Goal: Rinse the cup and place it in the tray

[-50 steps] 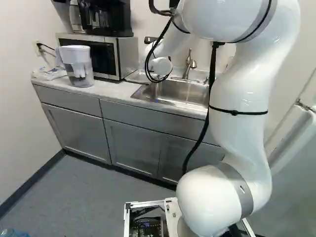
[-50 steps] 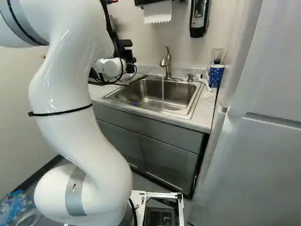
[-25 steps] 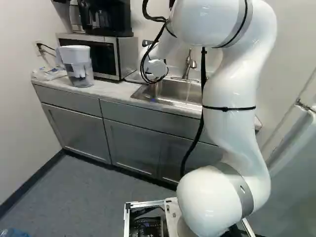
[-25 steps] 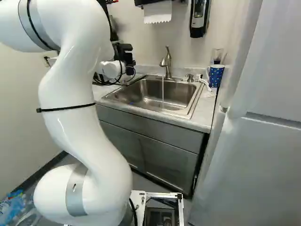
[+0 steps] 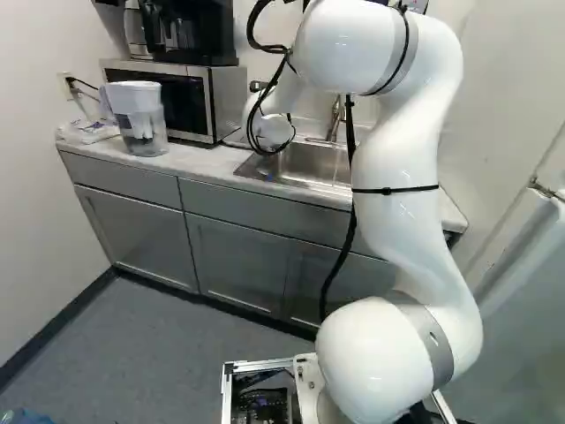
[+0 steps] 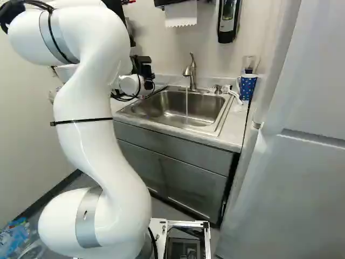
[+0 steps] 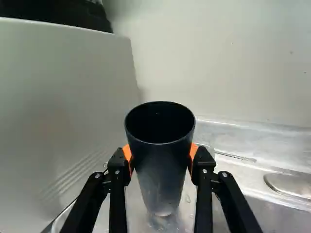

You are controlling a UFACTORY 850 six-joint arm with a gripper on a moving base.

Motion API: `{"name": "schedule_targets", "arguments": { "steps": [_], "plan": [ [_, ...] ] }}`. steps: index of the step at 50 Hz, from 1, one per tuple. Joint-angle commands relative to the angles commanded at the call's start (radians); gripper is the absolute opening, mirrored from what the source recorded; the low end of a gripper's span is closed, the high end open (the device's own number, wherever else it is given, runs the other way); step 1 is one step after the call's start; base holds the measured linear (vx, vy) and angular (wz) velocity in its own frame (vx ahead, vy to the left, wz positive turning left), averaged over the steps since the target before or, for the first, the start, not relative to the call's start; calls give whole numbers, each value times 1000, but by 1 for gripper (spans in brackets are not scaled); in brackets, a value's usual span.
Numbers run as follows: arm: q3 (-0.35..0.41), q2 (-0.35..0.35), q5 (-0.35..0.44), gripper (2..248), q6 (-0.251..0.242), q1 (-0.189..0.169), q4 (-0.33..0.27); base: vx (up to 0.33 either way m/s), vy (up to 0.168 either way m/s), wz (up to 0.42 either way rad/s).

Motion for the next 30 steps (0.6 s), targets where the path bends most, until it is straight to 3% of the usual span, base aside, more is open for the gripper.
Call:
{"name": "schedule_targets", "arguments": {
  "steps": [30],
  "plan": [
    [-14,-30,0,125,0,4,0,0,0,0]
  ]
}}
